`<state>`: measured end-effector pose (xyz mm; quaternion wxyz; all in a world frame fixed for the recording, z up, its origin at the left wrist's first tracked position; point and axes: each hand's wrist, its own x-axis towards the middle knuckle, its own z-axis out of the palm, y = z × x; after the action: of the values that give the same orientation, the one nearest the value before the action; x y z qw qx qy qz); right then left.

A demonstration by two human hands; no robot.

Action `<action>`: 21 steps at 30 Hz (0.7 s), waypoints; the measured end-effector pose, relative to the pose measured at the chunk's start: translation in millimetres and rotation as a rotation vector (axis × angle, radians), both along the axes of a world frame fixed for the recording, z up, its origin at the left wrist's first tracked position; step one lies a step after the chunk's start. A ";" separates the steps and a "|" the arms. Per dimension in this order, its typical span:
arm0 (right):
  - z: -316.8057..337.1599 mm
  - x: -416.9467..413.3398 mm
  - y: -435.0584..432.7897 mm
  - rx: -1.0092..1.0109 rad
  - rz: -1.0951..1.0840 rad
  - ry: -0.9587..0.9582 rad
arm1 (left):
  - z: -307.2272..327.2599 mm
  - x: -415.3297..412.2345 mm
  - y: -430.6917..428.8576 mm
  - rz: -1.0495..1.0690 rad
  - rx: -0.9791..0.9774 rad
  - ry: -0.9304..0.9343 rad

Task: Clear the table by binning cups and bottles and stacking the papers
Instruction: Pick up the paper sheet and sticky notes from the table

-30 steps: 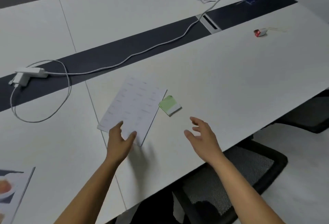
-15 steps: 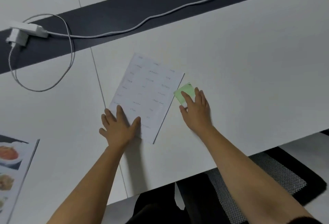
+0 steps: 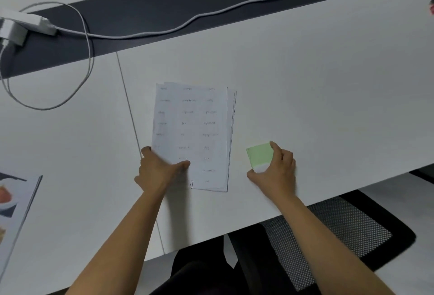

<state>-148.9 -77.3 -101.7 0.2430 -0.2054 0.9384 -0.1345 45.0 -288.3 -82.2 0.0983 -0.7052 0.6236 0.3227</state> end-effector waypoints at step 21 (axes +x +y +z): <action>18.1 78.6 61.9 0.060 0.189 -0.155 | -4.7 108.4 191.8 0.509 -0.095 -0.021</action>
<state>-70.3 -15.4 -83.6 0.3324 -0.2746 0.8969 -0.0984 153.3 -96.5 -86.9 -0.0128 -0.8465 0.4395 0.3002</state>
